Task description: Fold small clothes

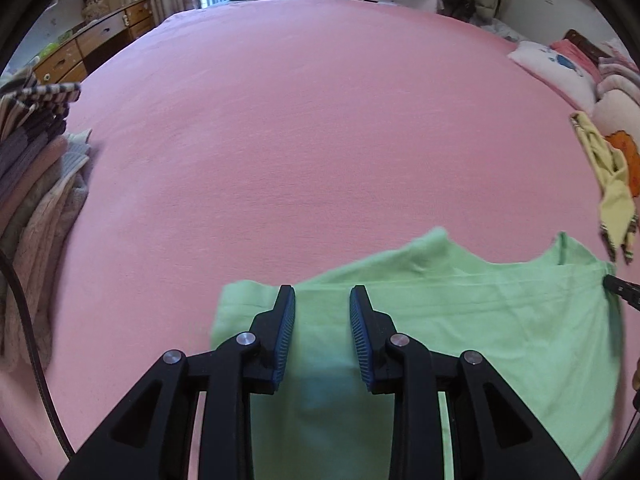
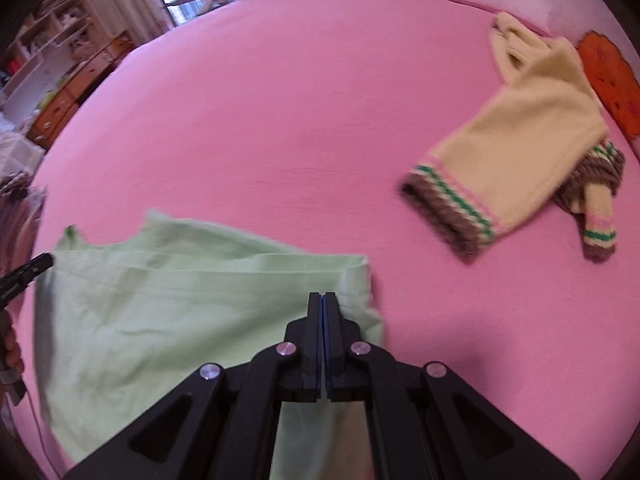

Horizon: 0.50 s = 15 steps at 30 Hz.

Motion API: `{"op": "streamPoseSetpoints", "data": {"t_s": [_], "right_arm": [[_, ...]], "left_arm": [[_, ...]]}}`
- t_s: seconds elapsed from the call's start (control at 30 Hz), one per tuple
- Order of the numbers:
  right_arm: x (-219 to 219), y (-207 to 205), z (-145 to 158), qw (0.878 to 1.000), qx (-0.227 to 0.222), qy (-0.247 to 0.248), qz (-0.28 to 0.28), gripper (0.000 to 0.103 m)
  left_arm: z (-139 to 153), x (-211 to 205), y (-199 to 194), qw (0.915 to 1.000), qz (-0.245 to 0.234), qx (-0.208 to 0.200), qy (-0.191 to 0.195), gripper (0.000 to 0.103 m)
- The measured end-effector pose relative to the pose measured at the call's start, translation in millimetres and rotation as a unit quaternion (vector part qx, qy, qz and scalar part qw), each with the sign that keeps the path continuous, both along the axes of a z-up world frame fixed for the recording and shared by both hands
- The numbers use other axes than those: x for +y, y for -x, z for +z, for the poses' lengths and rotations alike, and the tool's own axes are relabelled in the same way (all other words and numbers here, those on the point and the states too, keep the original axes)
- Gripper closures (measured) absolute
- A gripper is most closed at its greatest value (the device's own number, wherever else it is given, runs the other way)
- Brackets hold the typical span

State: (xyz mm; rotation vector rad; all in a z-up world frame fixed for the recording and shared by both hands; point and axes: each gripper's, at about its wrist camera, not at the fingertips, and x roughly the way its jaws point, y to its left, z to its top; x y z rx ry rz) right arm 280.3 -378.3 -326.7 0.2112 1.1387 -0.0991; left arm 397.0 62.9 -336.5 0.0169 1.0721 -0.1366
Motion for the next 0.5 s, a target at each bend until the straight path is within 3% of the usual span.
{"op": "streamPoseSetpoints", "data": {"t_s": [0.13, 0.33, 0.4, 0.47, 0.5], "right_arm": [[-19.9, 6.1, -6.3, 1.0, -0.008, -0.01, -0.016, 0.103], [-3.7, 13.5, 16.6, 0.998, -0.022, 0.052, -0.004, 0.103], [2.4, 23.4, 35.3, 0.998, -0.035, 0.057, 0.003, 0.1], [14.7, 36.4, 54.8, 0.996, -0.045, 0.071, 0.02, 0.099], [24.1, 45.3, 65.4, 0.995, -0.049, 0.079, 0.032, 0.099]], "left_arm": [[-10.3, 14.1, -6.5, 1.0, 0.004, -0.003, -0.001, 0.074], [1.4, 19.1, -4.0, 0.9999, -0.001, -0.006, -0.016, 0.074], [15.1, 21.4, 4.9, 0.9997, -0.005, -0.013, -0.022, 0.068], [31.1, 27.2, 18.2, 0.9995, -0.008, -0.019, -0.024, 0.048], [37.1, 31.4, 26.2, 0.9994, -0.01, -0.022, -0.024, 0.044]]}}
